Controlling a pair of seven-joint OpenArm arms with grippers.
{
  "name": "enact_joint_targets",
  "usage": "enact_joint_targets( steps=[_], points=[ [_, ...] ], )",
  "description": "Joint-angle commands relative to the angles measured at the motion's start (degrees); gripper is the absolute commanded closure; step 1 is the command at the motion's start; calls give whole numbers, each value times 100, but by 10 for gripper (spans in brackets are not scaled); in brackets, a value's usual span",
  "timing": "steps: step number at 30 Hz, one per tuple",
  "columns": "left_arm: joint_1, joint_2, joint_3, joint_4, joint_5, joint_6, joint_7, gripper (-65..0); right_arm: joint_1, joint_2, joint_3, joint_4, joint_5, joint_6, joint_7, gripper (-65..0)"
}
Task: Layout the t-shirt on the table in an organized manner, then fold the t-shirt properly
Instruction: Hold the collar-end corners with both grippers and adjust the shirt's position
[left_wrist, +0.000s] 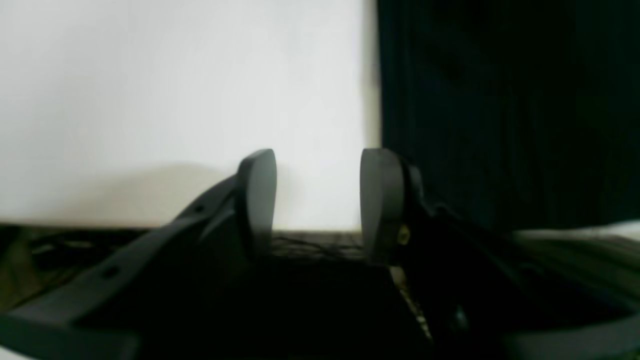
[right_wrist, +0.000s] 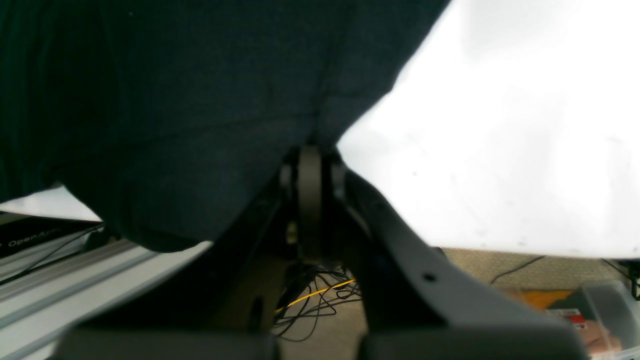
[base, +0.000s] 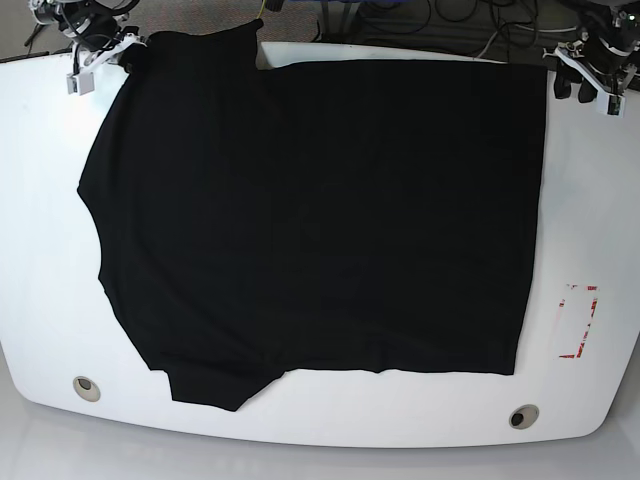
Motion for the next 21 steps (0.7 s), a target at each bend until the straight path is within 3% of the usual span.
enact_joint_targets(
  steps=[1,15,21],
  points=[
    [142,-87,-45,100,-157,-6,-134,-256,-56,26,-79,19,-181,-28,-233,0],
    [230,-87,-36,100,-210,-6,42,-263,-56,17,-105,19,-181,-28,-233,0],
    [212,-96,122,100,-210,-6,349,-361,-56,17,-105,19,-181,-19,-233,0]
  ],
)
